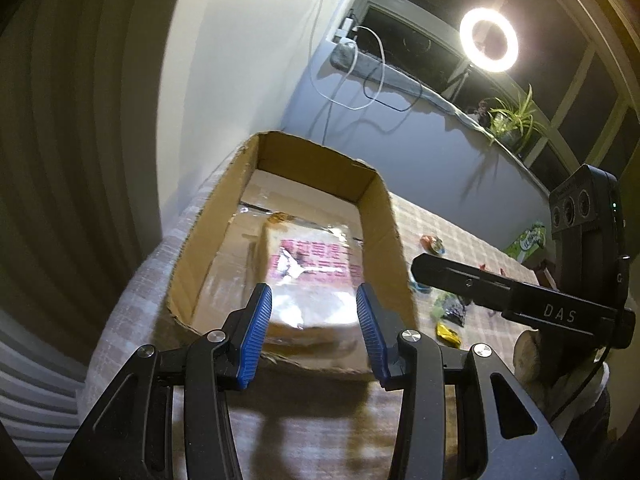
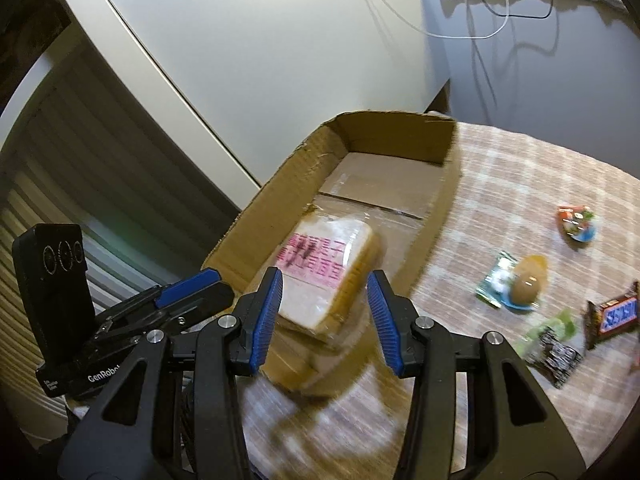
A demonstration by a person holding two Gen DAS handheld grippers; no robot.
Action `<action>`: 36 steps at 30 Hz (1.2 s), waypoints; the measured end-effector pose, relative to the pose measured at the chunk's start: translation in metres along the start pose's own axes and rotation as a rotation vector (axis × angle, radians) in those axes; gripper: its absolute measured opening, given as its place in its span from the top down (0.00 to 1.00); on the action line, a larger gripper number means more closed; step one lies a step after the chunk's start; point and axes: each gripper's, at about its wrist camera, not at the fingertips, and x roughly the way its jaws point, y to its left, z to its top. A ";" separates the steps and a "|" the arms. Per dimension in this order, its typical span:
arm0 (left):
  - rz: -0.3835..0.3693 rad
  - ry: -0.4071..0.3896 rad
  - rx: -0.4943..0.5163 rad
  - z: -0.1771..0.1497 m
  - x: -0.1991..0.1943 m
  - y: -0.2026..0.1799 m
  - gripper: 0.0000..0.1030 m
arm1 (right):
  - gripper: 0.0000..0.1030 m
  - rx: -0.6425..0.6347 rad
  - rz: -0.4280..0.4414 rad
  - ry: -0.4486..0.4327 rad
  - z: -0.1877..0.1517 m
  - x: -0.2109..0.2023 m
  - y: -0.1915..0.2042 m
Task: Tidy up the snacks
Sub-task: 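Grasp the large Snickers bar with the right gripper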
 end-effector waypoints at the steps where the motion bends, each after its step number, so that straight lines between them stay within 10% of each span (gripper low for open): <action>1: -0.006 0.000 0.005 -0.001 -0.001 -0.004 0.60 | 0.54 -0.001 -0.008 -0.005 -0.002 -0.006 -0.002; 18: -0.118 0.073 0.137 -0.038 0.007 -0.076 0.57 | 0.53 0.062 -0.182 -0.053 -0.054 -0.107 -0.070; 36: -0.189 0.195 0.176 -0.058 0.051 -0.119 0.57 | 0.47 0.270 -0.249 0.060 -0.137 -0.088 -0.089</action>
